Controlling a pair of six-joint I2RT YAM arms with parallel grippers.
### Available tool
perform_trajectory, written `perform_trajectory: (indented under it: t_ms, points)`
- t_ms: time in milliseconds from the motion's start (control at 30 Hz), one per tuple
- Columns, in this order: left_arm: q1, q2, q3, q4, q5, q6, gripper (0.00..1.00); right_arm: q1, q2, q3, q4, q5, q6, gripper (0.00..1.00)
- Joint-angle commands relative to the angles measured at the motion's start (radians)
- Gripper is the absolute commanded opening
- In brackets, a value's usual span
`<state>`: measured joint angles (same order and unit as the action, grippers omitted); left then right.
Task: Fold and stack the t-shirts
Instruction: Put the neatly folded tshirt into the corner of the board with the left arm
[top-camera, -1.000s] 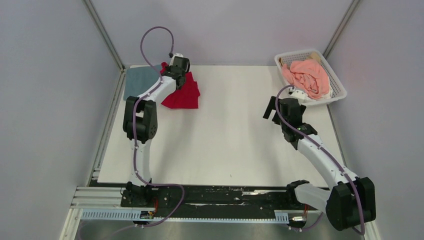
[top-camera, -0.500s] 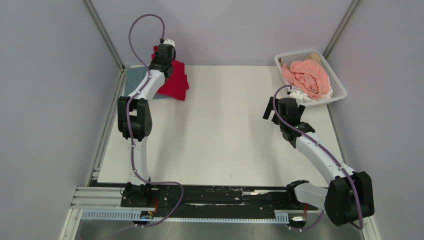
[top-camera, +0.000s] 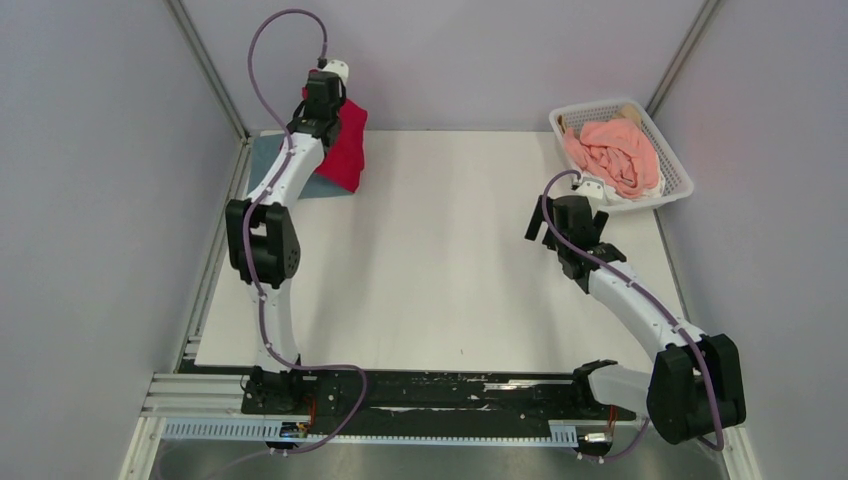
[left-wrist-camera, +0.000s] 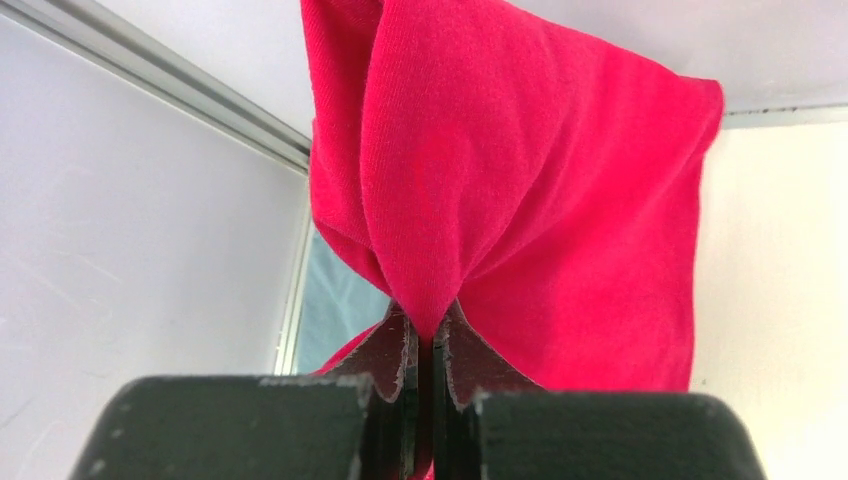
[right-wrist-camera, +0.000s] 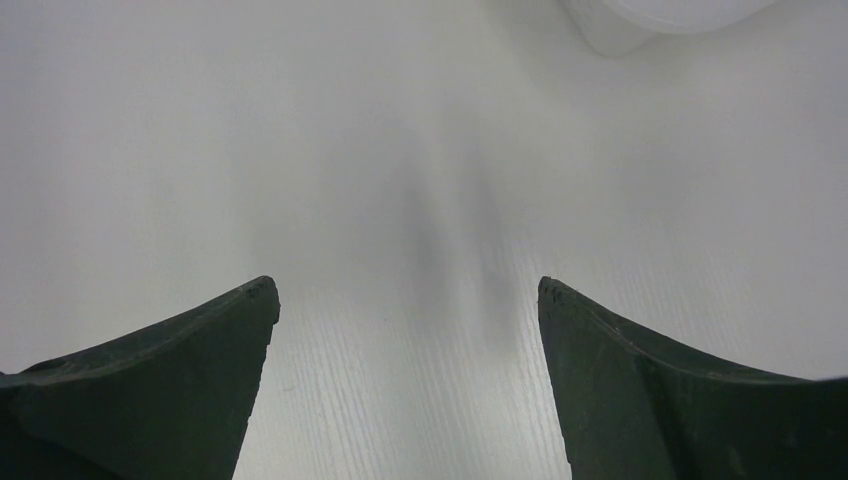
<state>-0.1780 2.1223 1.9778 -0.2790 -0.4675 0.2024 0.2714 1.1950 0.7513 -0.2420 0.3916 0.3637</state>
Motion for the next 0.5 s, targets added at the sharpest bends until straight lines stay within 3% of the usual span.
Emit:
perform_trajectory:
  t_ms: [0,300,467]
  points:
    - [0.003,-0.148,0.069,0.028,0.010,-0.032,0.00,-0.003,-0.006,0.013,0.041,0.029,-0.014,1.00]
    - [0.022,-0.157,-0.009,0.043,0.051,-0.082,0.00,-0.004,-0.014,0.012,0.035,0.047,-0.009,1.00]
    - [0.030,-0.099,0.088,-0.033,0.089,-0.130,0.00,-0.003,-0.007,0.013,0.033,0.054,-0.007,1.00]
